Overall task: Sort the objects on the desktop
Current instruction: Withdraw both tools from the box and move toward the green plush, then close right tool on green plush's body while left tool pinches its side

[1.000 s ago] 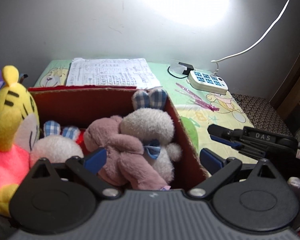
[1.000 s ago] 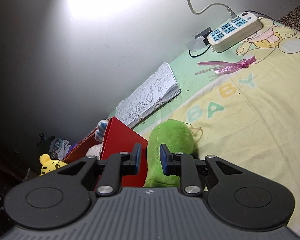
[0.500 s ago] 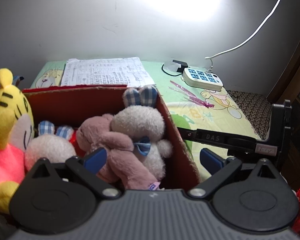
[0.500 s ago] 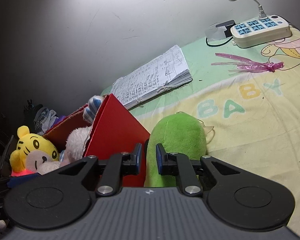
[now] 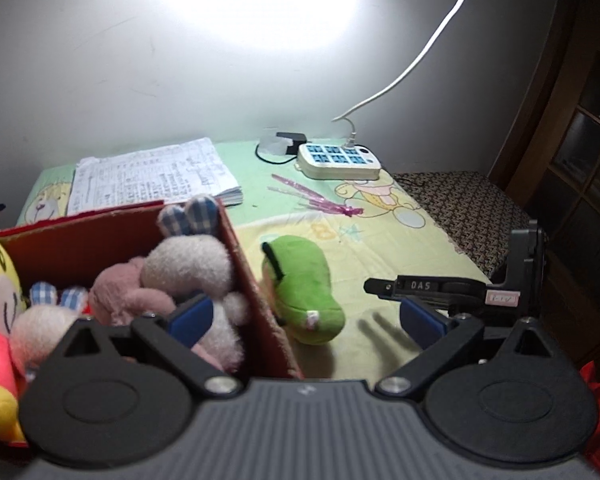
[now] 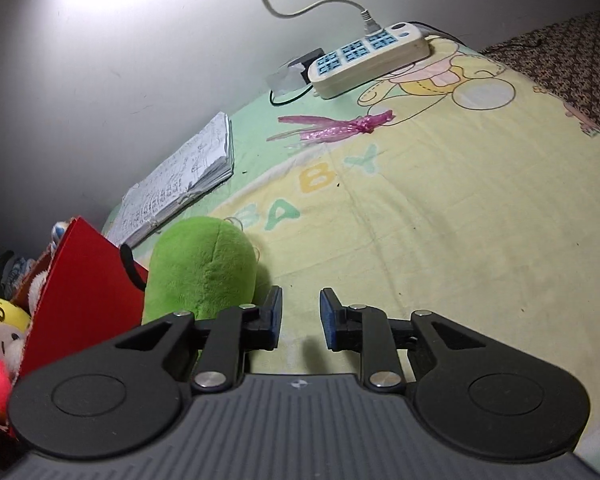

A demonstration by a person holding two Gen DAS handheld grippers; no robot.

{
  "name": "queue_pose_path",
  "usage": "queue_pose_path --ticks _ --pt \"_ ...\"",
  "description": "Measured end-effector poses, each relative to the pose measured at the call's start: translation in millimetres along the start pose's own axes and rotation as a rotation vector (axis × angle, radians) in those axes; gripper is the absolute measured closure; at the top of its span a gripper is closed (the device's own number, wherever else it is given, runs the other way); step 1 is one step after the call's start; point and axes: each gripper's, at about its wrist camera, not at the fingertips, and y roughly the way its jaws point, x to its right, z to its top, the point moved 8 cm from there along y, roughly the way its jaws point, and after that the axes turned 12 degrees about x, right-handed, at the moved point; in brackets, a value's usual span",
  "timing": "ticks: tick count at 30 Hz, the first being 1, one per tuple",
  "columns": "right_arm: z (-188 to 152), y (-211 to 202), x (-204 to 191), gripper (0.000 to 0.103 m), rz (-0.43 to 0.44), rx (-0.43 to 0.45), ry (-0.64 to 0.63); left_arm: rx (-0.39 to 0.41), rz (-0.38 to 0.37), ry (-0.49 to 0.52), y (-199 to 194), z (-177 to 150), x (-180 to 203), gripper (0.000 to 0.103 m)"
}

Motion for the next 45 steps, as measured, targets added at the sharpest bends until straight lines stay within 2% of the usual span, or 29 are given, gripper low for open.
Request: queue_pose_path --ticks 3,6,8,10,12,15,18,19,21,24,27,29,30,33,35,38,40,44,45 --pt "12.8 -13.3 -14.7 0.077 0.094 0.039 -0.005 -0.004 -0.03 0.011 3.0 -3.6 16.2 0.003" --pt "17.5 -14.7 -45.4 0.075 0.217 0.011 -0.081 -0.015 -0.029 0.001 4.8 -10.2 22.4 0.003" --pt "14.0 -11.1 -63.8 0.067 0.263 -0.016 -0.162 -0.025 -0.01 -0.013 4.0 -15.5 20.7 0.003" --pt "5.6 -3.0 -75.3 0.053 0.291 -0.067 -0.222 -0.033 0.002 -0.038 2.1 -19.6 17.7 0.004" --pt "-5.6 8.5 -80.4 0.052 0.314 -0.125 -0.239 -0.032 0.02 -0.054 -2.5 -22.9 15.0 0.004" --pt "-19.6 26.4 -76.7 0.05 0.277 -0.17 -0.247 -0.035 0.056 -0.078 -7.3 -28.3 9.7 0.003" --pt "-29.7 38.9 -71.1 0.047 0.303 -0.224 -0.131 -0.044 0.088 -0.11 -8.8 -33.8 5.8 0.003" --pt "-31.3 41.6 -69.4 0.053 0.313 -0.236 -0.091 -0.047 0.096 -0.124 -8.5 -35.2 5.4 0.003" --pt "-30.3 43.0 -65.6 0.057 0.331 -0.243 -0.015 -0.043 0.107 -0.136 -9.0 -35.6 7.1 0.003" --pt "-23.2 34.2 -57.1 0.061 0.343 -0.227 0.016 -0.04 0.099 -0.15 -7.9 -33.5 14.4 0.003" --pt "-4.7 12.0 -46.5 0.066 0.346 -0.177 -0.044 -0.03 0.048 -0.164 -5.2 -30.1 29.4 0.003" --pt "7.3 -3.8 -36.6 0.08 0.326 -0.148 -0.132 -0.035 0.017 -0.168 0.7 -31.1 40.2 0.003" --pt "11.1 -11.0 -31.1 0.094 0.307 -0.14 -0.193 -0.043 0.003 -0.176 4.9 -32.6 44.7 0.003" --pt "12.5 -26.9 -16.0 0.094 0.271 -0.143 -0.309 -0.079 -0.052 -0.199 20.9 -40.2 62.3 0.003" --pt "11.8 -31.8 -4.2 0.091 0.279 -0.161 -0.256 -0.093 -0.068 -0.175 29.1 -44.5 75.3 0.003" --pt "18.4 -30.6 10.2 0.085 0.267 -0.145 -0.142 -0.119 -0.042 -0.131 44.7 -54.6 85.1 0.003" --pt "23.4 -24.8 10.4 0.071 0.291 -0.146 -0.05 -0.133 -0.019 -0.095 53.8 -60.4 88.8 0.003" --pt "32.4 -3.3 -1.8 0.063 0.373 -0.174 0.111 -0.159 0.032 -0.002 64.8 -74.4 93.1 0.003" --pt "32.8 3.7 -5.9 0.054 0.389 -0.188 0.122 -0.167 0.033 -0.002 64.7 -77.6 93.1 0.003"
